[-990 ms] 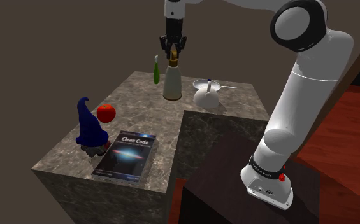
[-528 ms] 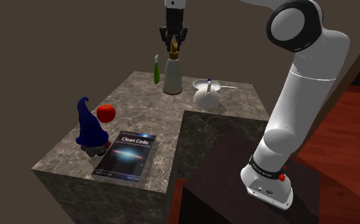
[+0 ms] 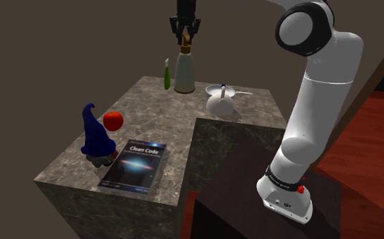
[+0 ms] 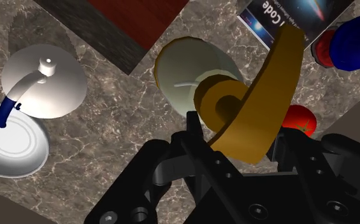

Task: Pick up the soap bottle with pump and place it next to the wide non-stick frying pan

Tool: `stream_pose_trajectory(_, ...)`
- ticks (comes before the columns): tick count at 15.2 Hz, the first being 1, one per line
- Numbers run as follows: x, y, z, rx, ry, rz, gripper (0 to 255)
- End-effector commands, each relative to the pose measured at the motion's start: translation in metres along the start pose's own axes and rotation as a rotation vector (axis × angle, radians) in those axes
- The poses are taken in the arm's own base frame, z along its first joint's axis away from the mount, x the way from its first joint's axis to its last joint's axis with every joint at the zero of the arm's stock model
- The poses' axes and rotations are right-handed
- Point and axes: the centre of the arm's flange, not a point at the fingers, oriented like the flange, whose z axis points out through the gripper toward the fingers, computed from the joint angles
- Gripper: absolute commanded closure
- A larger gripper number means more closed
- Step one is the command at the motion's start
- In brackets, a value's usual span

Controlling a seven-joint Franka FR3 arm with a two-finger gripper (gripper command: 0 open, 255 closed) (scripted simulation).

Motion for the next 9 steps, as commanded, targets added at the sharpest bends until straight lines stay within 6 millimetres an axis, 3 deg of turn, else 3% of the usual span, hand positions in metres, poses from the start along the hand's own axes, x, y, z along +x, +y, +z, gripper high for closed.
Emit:
stream_pose_trajectory(1,-0.001,0.000,-0.011,0.000,0.000,0.000,255)
stream_pose_trajectory(9,-0.003,-0.001,-0.053,0.000,0.000,0.000,255)
